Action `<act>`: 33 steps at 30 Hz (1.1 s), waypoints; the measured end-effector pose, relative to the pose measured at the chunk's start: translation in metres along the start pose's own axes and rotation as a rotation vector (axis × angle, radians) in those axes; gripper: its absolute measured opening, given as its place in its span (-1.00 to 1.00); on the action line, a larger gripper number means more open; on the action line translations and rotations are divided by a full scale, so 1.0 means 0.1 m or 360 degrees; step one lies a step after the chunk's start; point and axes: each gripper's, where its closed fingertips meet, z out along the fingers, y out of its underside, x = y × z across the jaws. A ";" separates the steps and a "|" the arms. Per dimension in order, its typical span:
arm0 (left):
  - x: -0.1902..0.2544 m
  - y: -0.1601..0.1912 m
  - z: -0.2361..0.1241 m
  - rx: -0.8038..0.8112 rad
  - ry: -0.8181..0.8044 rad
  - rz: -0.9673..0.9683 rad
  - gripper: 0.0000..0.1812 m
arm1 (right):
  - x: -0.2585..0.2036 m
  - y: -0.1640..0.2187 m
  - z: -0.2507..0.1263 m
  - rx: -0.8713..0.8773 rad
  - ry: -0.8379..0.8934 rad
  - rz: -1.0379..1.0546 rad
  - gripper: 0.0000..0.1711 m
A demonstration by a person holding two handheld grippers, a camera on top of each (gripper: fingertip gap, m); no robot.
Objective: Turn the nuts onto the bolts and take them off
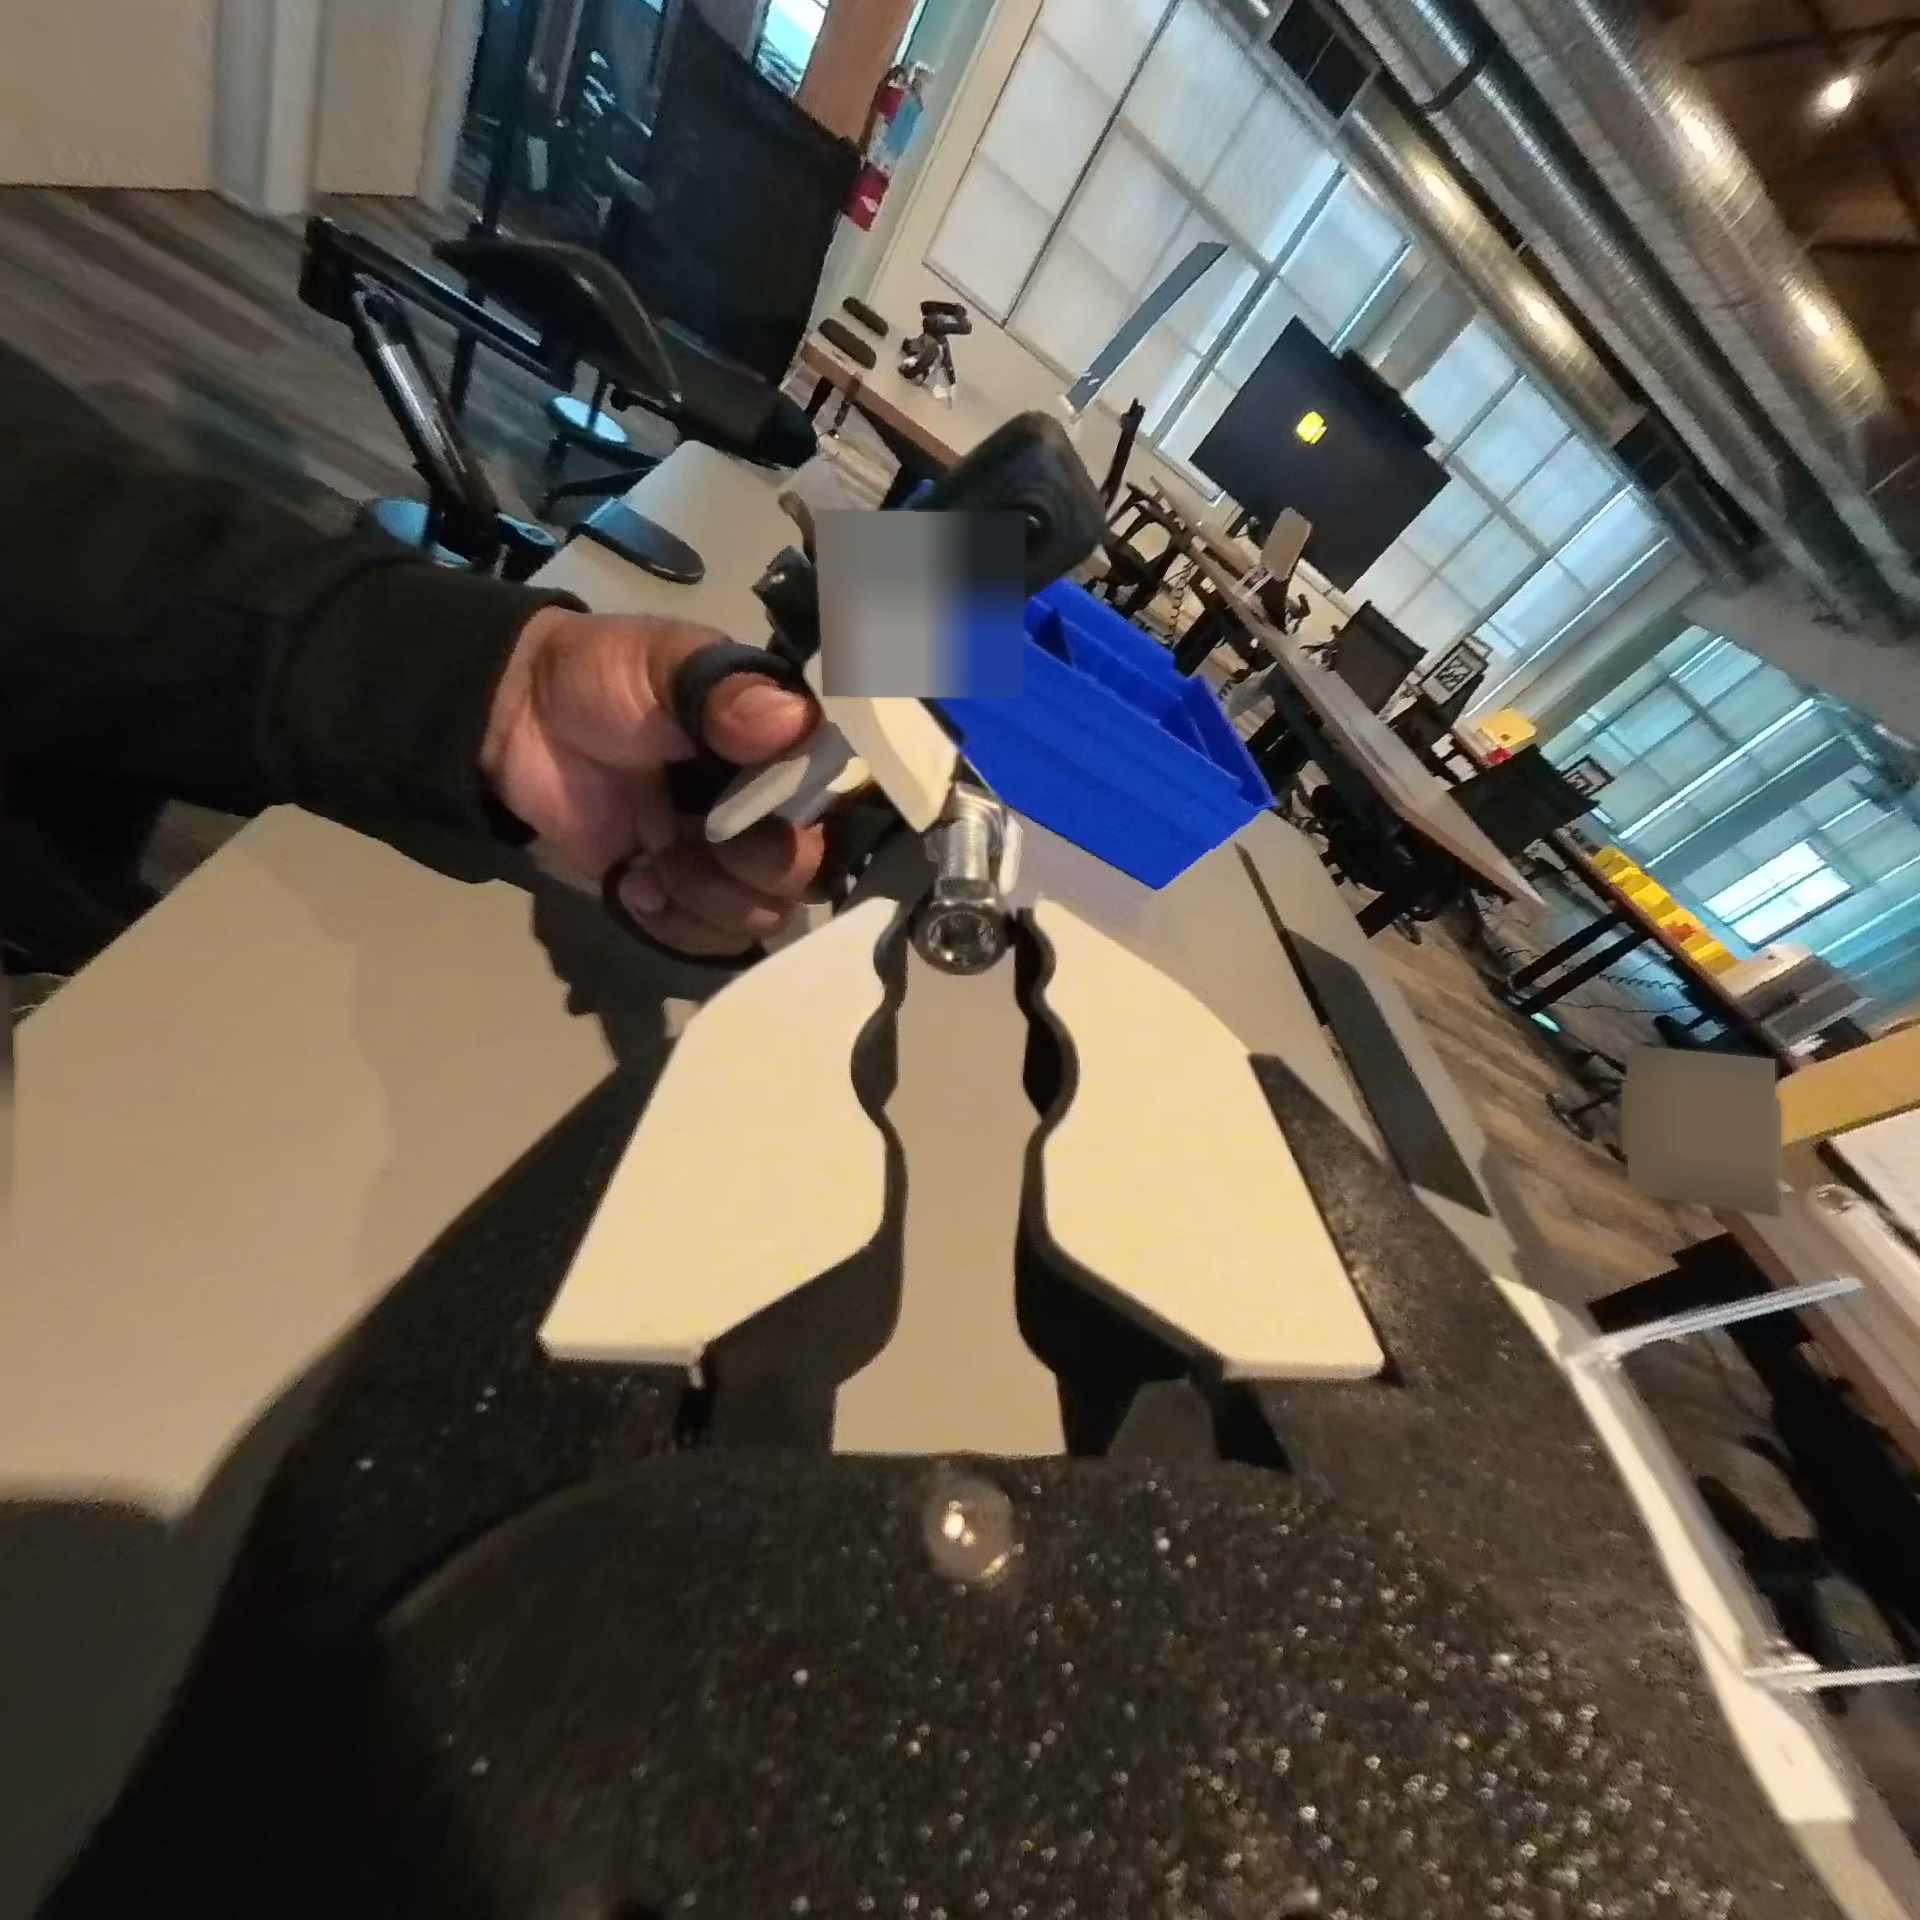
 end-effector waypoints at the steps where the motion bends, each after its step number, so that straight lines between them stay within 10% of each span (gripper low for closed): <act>1: 0.00 0.00 0.00 -0.0006 -0.0010 0.0019 -0.81 | 0.00 0.00 0.00 -0.0002 -0.0014 0.0045 -0.77; 10: 0.02 -0.09 -0.02 -0.0046 -0.0220 0.0458 -0.81 | 0.05 -0.07 0.03 0.0290 -0.0417 0.1254 -0.77; 19: 0.00 -0.16 -0.09 0.0138 -0.0036 0.0058 -0.82 | 0.11 -0.05 0.03 0.0077 0.0092 0.0235 -0.57; 33: -0.01 -0.01 -0.03 0.0021 0.0030 -0.0071 -0.81 | 0.00 -0.03 0.04 0.0017 0.0022 0.0142 -0.79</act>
